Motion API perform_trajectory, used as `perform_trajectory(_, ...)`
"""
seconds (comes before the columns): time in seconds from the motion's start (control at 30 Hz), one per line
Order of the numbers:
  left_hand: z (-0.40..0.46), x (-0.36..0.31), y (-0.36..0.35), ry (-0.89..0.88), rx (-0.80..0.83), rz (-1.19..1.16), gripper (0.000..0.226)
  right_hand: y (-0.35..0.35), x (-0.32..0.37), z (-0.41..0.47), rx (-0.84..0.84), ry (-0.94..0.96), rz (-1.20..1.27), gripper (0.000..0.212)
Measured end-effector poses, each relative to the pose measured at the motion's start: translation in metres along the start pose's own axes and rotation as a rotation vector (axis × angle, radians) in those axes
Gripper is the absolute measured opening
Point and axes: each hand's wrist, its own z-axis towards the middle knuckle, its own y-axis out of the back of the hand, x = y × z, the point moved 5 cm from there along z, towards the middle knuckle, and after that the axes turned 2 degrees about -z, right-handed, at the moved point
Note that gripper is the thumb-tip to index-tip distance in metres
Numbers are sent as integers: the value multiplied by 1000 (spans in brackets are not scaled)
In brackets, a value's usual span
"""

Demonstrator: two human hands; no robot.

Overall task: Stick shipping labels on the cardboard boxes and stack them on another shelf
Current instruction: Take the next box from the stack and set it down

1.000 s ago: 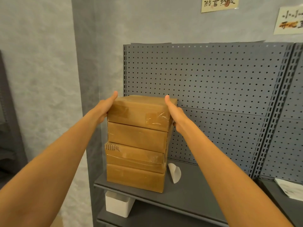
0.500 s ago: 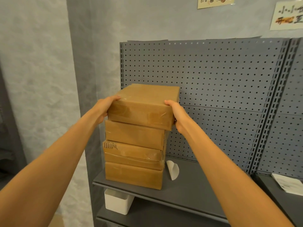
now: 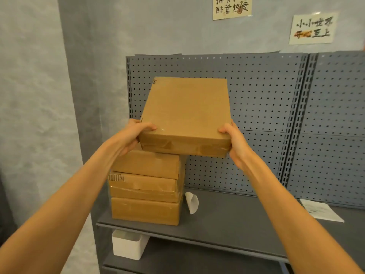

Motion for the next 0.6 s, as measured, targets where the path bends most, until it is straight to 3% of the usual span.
perform_trajectory(0.17, -18, 5, -50, -54, 20, 8, 104, 41, 8, -25, -62, 57, -5, 74)
perform_trajectory(0.37, -43, 23, -116, -147, 121, 33, 65, 94, 5, -57, -170, 60, -112, 72)
perform_trajectory(0.6, -57, 65, -167, -85, 200, -29, 70, 144, -28, -94, -282, -6, -150, 69)
